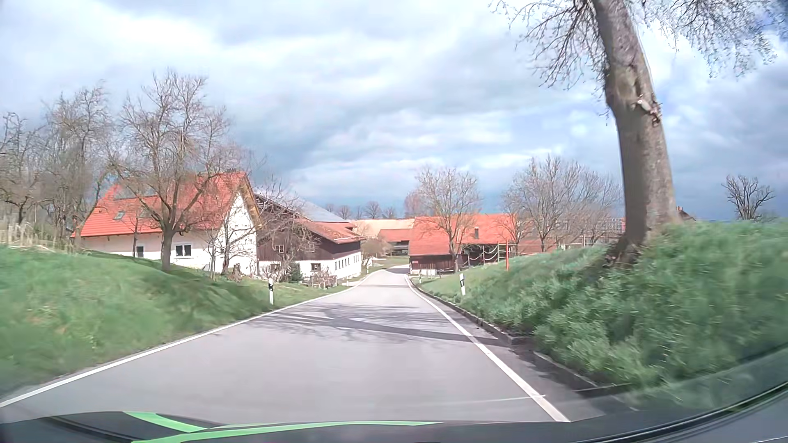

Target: Follow the waypoints while adhering to traffic rules and regulations

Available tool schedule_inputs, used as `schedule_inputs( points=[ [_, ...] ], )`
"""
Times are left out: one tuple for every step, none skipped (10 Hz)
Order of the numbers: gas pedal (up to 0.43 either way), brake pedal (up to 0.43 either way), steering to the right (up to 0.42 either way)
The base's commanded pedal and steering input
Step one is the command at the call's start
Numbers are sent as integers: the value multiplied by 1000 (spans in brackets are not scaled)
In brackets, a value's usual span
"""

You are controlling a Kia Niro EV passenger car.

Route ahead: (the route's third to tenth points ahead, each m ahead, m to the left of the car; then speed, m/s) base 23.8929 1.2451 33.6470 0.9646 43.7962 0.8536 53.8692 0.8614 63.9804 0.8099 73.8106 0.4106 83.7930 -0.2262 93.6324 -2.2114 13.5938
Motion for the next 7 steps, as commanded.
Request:
schedule_inputs(
  points=[
    [0,110,4],
    [0,110,3],
    [0,110,3],
    [0,110,3],
    [0,110,3],
    [0,116,3],
    [0,116,2]
  ],
)
